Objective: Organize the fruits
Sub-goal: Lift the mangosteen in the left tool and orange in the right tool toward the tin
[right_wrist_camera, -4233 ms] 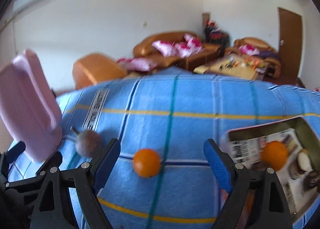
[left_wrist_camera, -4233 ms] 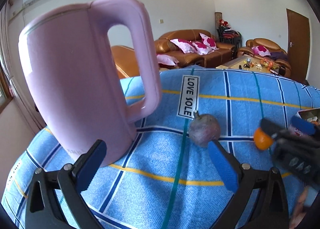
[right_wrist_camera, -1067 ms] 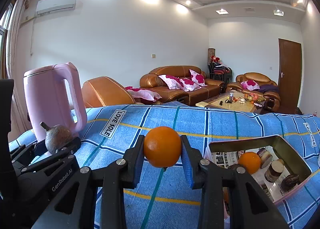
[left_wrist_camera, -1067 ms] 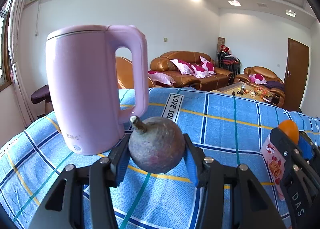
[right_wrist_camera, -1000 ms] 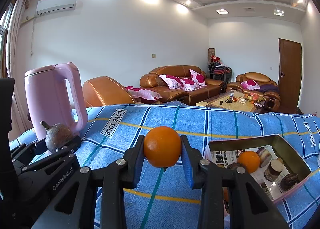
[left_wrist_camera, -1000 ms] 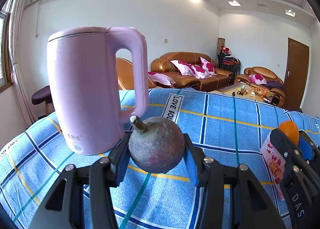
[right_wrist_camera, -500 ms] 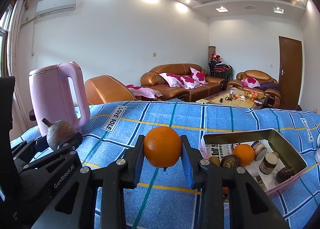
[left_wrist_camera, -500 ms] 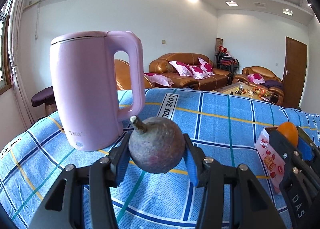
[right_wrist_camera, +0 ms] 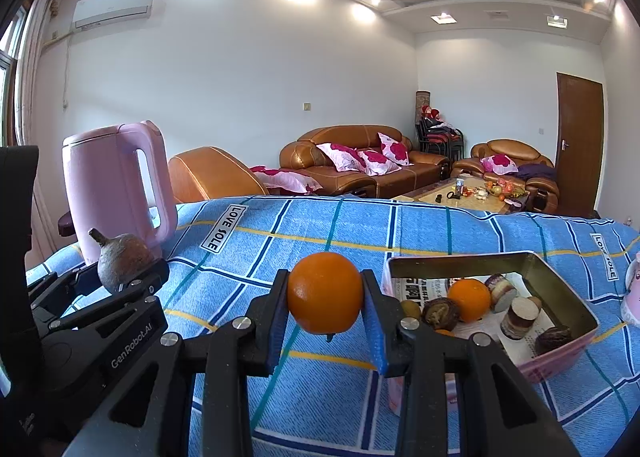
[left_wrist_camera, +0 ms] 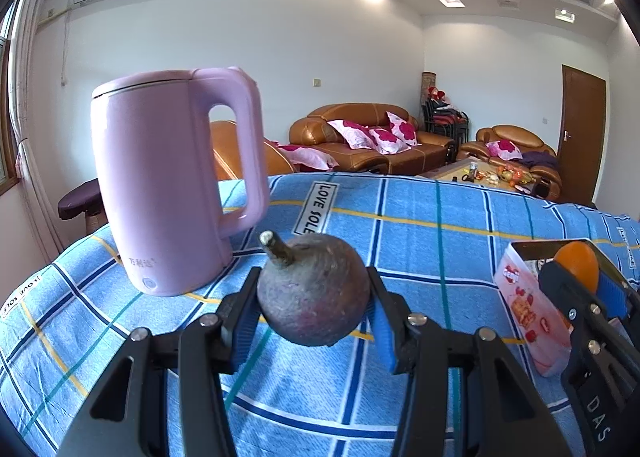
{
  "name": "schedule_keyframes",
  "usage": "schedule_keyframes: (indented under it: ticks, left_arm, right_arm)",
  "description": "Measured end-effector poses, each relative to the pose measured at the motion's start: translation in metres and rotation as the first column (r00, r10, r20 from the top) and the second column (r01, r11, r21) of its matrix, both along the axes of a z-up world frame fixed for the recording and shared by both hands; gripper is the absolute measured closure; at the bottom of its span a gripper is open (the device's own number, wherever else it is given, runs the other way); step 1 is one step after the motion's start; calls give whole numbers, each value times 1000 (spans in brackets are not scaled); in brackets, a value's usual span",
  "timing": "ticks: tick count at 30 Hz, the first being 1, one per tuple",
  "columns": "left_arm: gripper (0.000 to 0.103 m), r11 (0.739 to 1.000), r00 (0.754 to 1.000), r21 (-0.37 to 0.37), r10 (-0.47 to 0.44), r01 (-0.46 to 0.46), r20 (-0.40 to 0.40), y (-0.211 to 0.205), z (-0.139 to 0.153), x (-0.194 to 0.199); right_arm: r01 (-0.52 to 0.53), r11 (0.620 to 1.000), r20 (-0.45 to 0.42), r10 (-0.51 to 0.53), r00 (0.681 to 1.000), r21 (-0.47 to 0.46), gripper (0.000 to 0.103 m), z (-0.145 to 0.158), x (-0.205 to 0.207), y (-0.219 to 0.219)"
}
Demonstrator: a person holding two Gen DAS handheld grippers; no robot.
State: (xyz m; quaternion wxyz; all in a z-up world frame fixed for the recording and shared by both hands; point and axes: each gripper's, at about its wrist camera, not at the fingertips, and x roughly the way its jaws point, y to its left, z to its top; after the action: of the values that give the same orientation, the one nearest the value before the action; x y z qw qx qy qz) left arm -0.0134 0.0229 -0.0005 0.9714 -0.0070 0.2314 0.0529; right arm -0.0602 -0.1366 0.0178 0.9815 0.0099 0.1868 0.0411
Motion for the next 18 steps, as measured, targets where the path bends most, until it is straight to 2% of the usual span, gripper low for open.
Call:
schedule_keyframes:
  ticks: [18]
  left_arm:
    - [52,996,996,9,-86,86,-15,-41,1,-12]
  right_arm:
    - [39,999,0,-39,999,-23,67,1,-18,-43]
